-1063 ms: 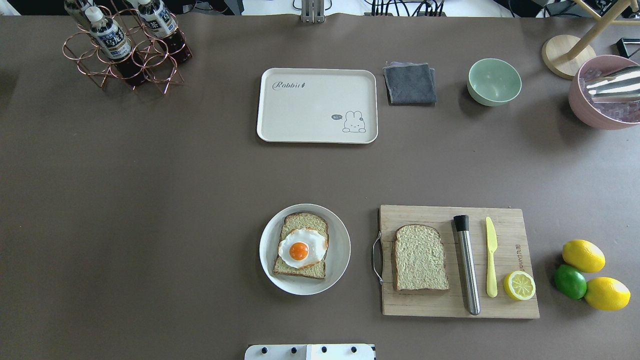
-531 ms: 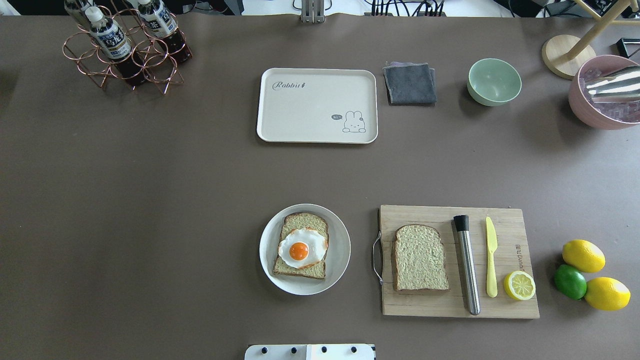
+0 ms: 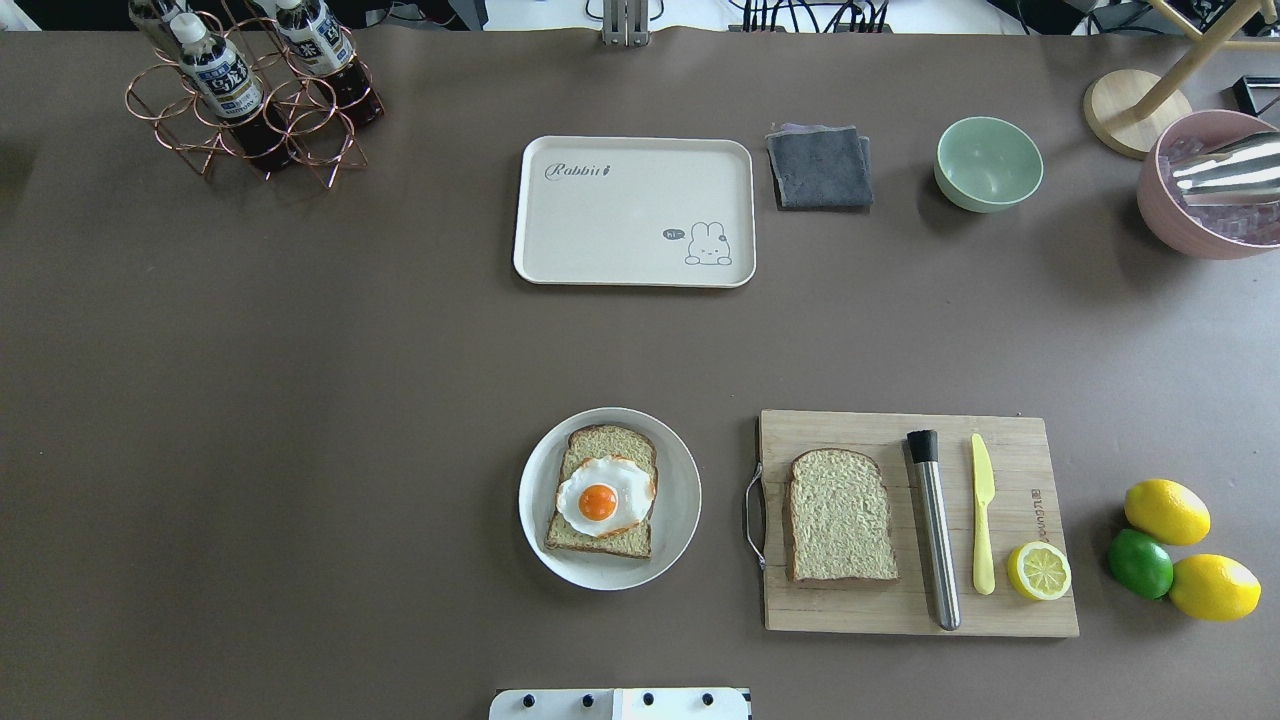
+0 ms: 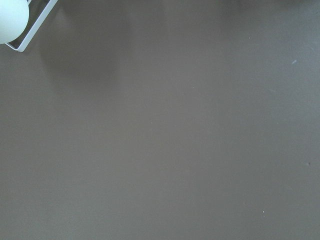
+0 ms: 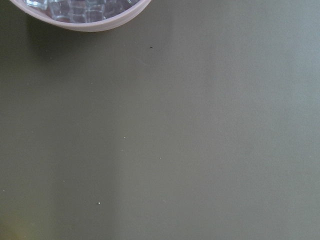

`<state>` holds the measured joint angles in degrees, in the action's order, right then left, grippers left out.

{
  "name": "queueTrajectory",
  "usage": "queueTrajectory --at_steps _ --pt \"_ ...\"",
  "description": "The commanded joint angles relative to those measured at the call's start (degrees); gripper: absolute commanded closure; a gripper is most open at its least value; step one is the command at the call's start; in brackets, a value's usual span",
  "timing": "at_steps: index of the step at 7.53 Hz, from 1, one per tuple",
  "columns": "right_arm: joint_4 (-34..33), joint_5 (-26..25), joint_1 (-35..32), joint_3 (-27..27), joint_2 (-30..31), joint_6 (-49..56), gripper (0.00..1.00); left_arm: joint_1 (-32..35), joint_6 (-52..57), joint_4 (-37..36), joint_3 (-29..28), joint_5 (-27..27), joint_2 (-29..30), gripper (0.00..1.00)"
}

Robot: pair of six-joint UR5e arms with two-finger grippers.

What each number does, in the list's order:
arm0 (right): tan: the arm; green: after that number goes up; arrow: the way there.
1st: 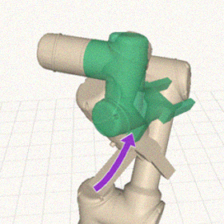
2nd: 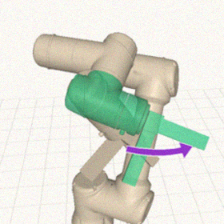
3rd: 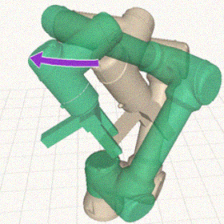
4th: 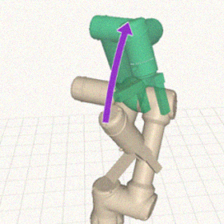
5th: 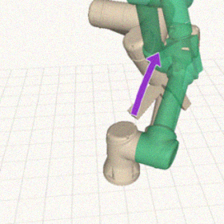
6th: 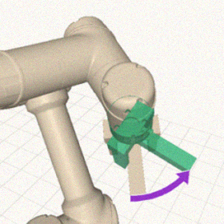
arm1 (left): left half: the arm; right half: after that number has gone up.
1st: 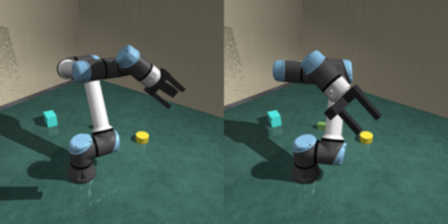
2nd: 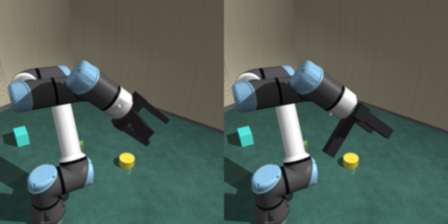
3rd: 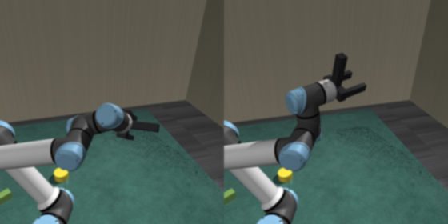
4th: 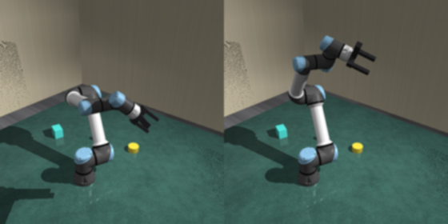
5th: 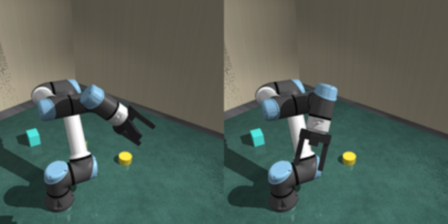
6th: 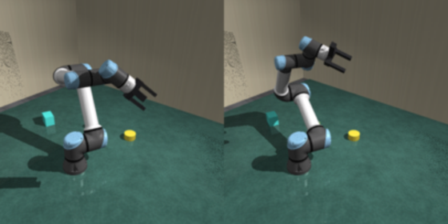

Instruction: Make sandwich and place on tray

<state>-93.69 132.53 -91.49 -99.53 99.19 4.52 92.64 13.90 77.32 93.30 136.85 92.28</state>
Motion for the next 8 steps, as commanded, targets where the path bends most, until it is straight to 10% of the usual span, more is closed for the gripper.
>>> queueTrajectory --at_steps 1,8 --pt "0.00 0.53 0.00 -0.22 -0.49 -0.39 0.00 0.00 0.07 0.02 -0.22 0.00 -0.08 0.02" --pt "-0.09 1.06 2.46 -1.55 -2.95 -0.48 0.00 0.00 -0.37 1.34 0.13 0.00 0.09 0.02"
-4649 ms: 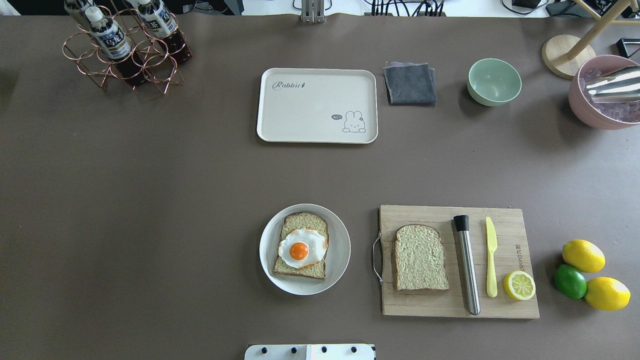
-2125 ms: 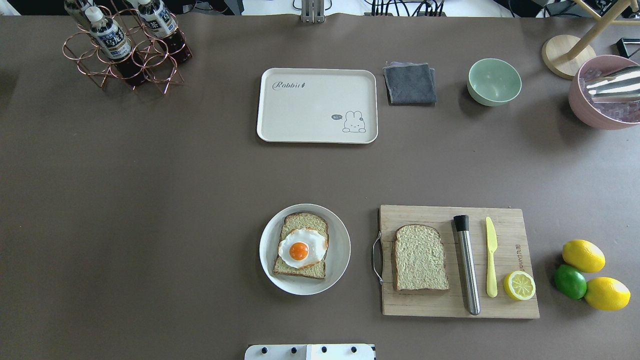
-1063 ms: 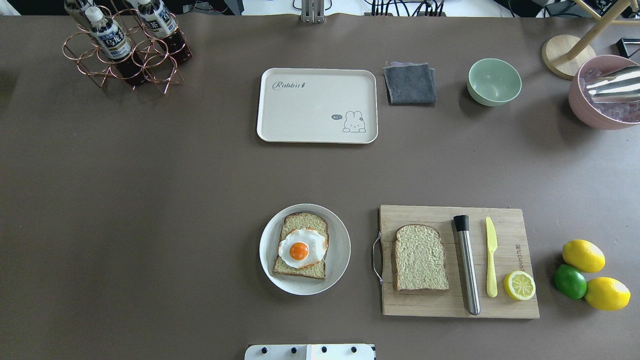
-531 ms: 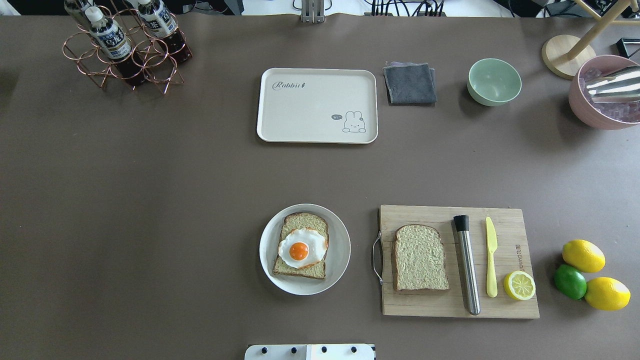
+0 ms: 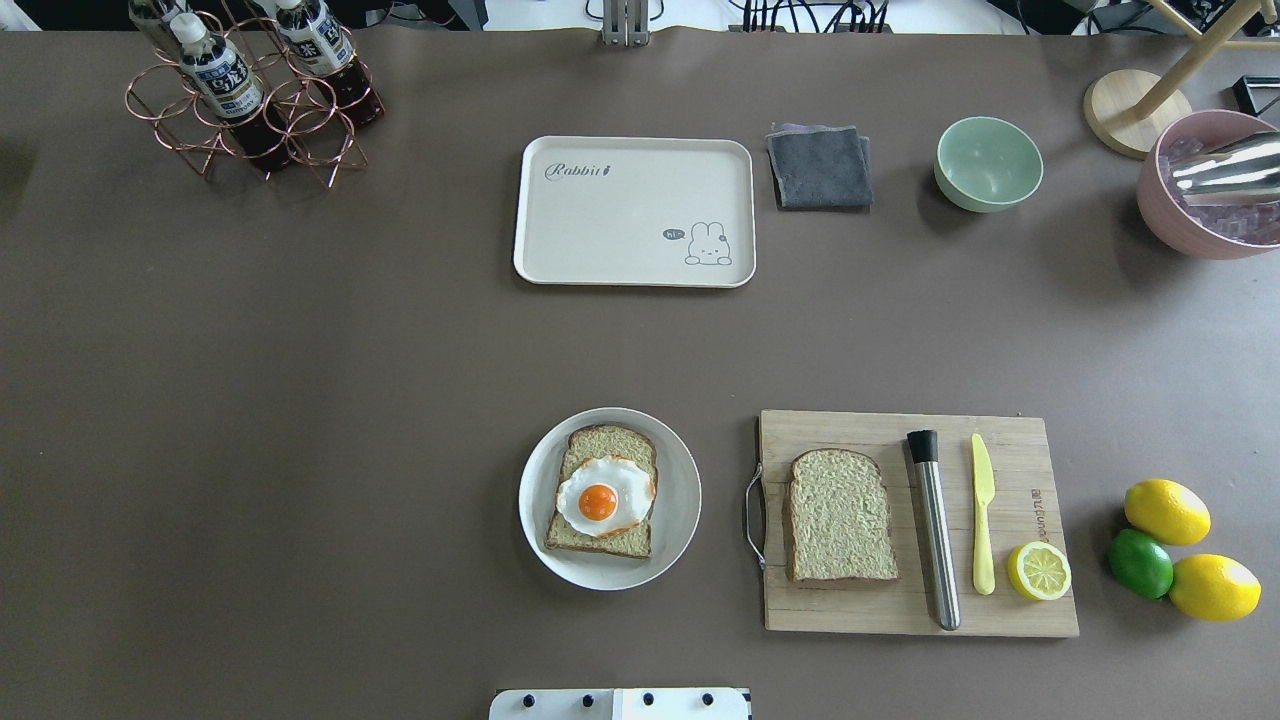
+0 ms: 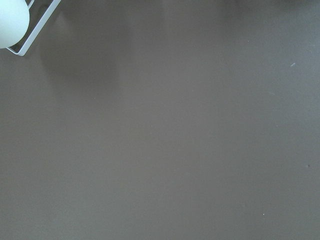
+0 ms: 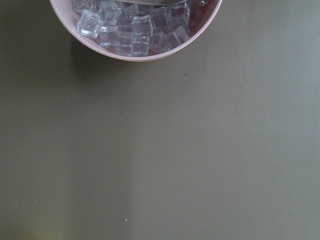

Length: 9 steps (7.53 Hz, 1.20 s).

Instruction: Make sandwich and place on tray

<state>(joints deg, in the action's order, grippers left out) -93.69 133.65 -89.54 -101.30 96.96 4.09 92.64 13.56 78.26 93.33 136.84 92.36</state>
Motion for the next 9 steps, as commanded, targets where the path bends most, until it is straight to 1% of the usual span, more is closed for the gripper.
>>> queueTrajectory --at_steps 1,2,3,4,5,6,7,8,9 --pt "-0.09 -0.14 1.03 0.23 -0.89 -0.05 0.00 0.00 -0.03 0.49 0.36 0.00 0.10 0.02" --pt "0.00 2.03 0.86 -0.03 -1.07 -0.05 0.00 0.00 0.06 1.45 0.10 0.00 0.10 0.02" --pt "0.00 2.92 0.86 -0.90 -1.59 0.04 0.00 0.00 -0.03 2.77 0.01 0.00 0.10 0.02" --pt "2.87 2.93 0.77 -1.17 -1.25 -0.05 0.00 0.00 -0.03 2.78 0.10 0.00 0.28 0.02" --pt "10.21 2.93 0.85 0.56 0.67 -0.05 0.00 0.00 -0.03 2.78 0.28 0.00 0.19 0.02" --pt "18.20 3.19 0.86 2.93 1.12 -0.39 0.00 0.00 -0.20 2.78 0.28 0.00 0.28 0.02" --pt "20.02 3.46 1.38 2.87 1.13 -2.14 0.00 0.00 -0.12 2.78 0.45 0.00 0.28 0.02" --pt "20.39 6.07 3.82 2.34 0.17 -7.12 0.00 0.00 -0.12 2.78 0.28 0.00 0.28 0.01" --pt "19.96 7.23 8.80 0.69 -3.50 -17.78 0.00 0.00 -0.12 2.78 0.10 0.00 0.28 0.02"
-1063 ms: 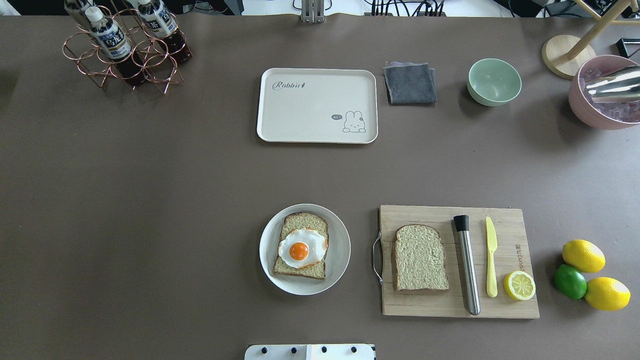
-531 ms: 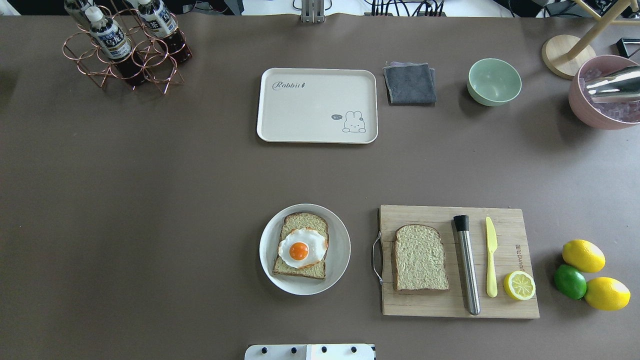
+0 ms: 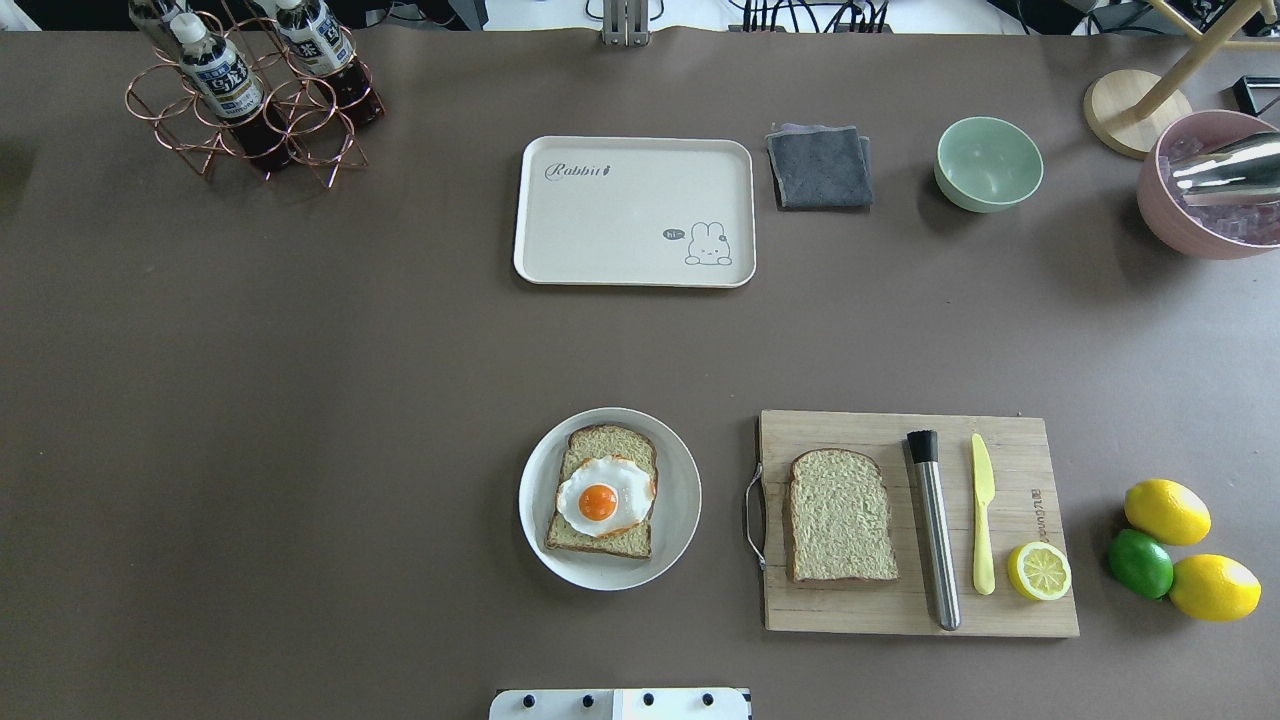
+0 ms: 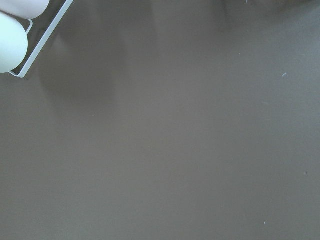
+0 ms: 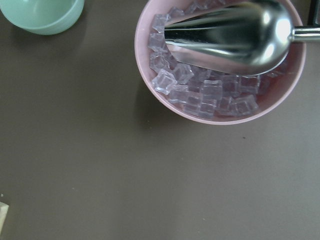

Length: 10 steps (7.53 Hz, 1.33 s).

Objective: Make sandwich and place on tray
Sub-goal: 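Move the right gripper over the bread slice on the cutting board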

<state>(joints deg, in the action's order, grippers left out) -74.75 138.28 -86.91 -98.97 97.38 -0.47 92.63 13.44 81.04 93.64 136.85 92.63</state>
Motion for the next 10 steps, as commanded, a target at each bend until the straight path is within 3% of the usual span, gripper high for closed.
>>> queueTrajectory --at_steps 1,2,4,5,7,10 --pt "1.18 2.35 12.23 -2.45 -7.61 -25.34 0.00 0.00 0.09 0.09 -0.30 0.00 0.01 0.01" --pt "1.36 2.00 16.12 -3.68 -10.60 -32.68 0.00 0.00 0.18 0.09 -0.47 0.00 0.01 0.02" --pt "1.97 -9.29 24.63 -12.62 -10.20 -45.47 0.00 0.09 0.09 0.00 -0.47 0.00 -0.08 0.02" --pt "2.06 -10.82 28.42 -13.87 -10.54 -46.63 0.00 0.09 0.01 0.00 -0.56 0.00 -0.26 0.02" --pt "1.98 -19.23 40.09 -18.08 -12.38 -58.99 0.00 0.09 0.18 0.00 -0.56 0.00 -0.17 0.02" --pt "1.71 -20.68 48.13 -18.45 -13.53 -60.17 0.00 0.09 0.01 -0.09 -0.56 0.00 -0.17 0.01"
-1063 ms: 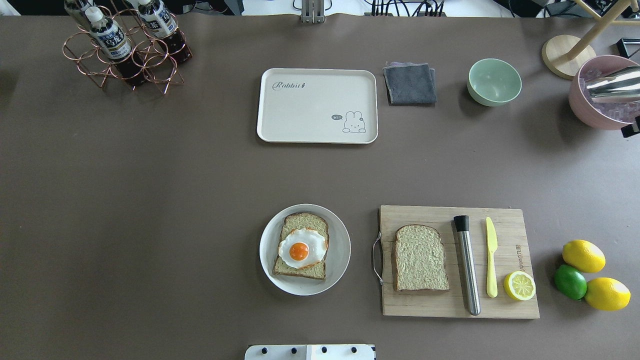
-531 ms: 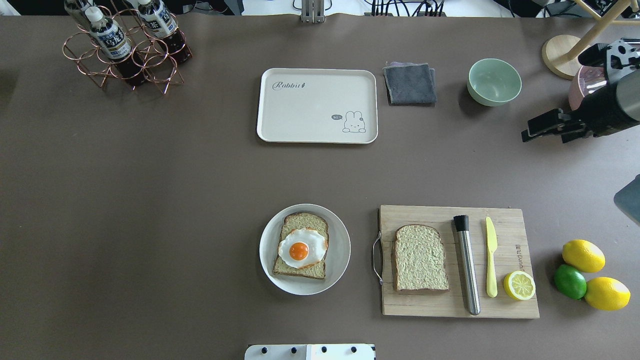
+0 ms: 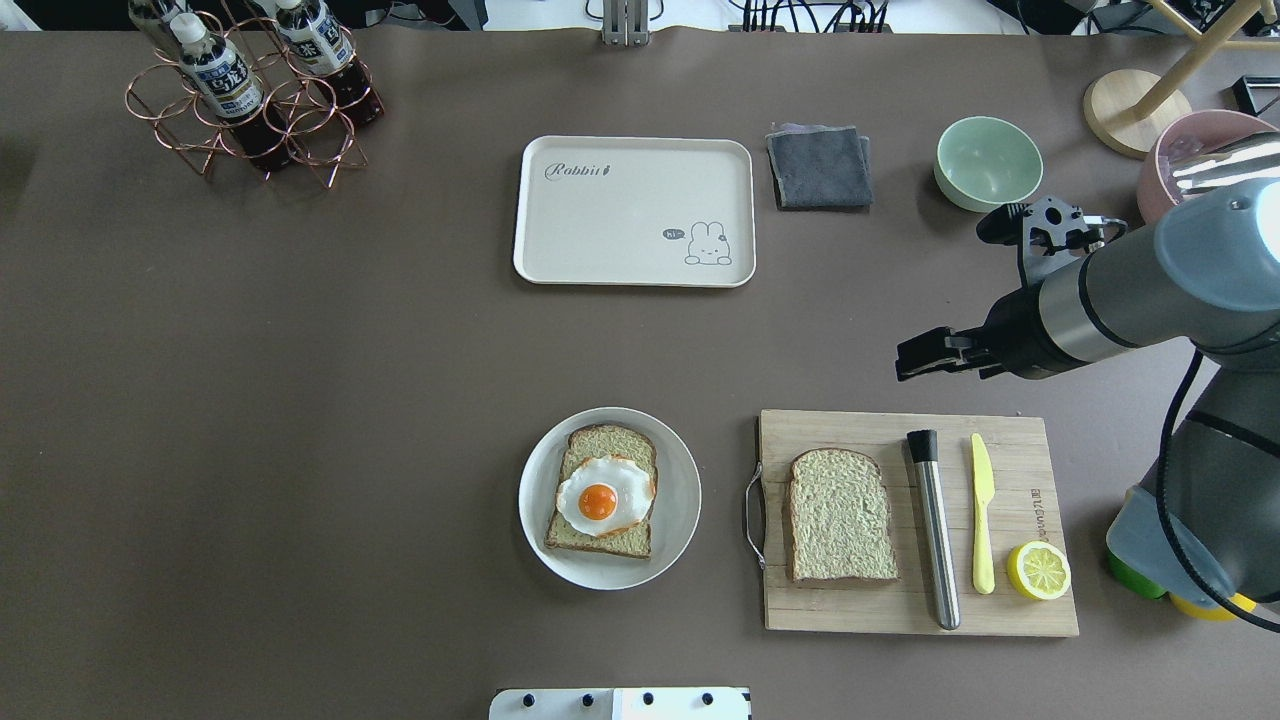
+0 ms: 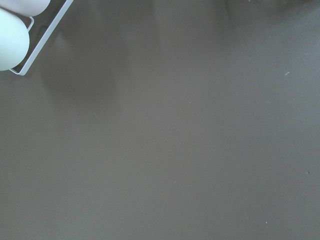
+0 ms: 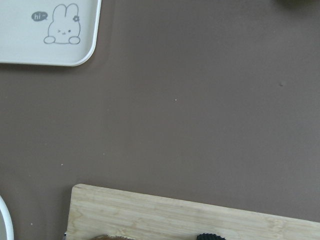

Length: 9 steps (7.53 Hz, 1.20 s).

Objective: Make sandwich and place on tray
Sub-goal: 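Move the right gripper over the bread slice on the cutting board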

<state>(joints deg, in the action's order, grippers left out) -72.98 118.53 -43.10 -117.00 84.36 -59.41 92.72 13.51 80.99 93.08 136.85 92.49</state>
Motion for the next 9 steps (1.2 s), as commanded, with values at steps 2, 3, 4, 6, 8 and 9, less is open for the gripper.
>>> queueTrajectory --at_steps 2,3,4,6,8,9 --pt "0.20 -5.74 10.11 -0.24 -0.59 -6.05 0.01 0.00 -0.06 -0.04 -0.09 0.00 0.15 0.02" --pt "0.38 -6.98 12.49 -0.33 -0.68 -9.37 0.01 0.00 -0.06 -0.04 0.00 0.00 0.15 0.02" --pt "0.47 -12.04 16.34 -0.07 -0.34 -9.84 0.01 0.00 -0.06 -0.04 0.08 0.00 0.41 0.02" --pt "0.55 -12.62 17.95 -0.24 -0.33 -11.86 0.23 0.00 -0.06 -0.04 0.08 0.00 0.59 0.02" --pt "6.74 -12.62 19.09 0.19 2.98 -11.87 0.23 0.00 -0.06 -0.04 0.00 0.00 0.85 0.02" --pt "10.97 -12.71 19.36 0.28 5.53 -11.87 0.23 0.00 -0.06 -0.04 0.08 0.00 0.94 0.02"
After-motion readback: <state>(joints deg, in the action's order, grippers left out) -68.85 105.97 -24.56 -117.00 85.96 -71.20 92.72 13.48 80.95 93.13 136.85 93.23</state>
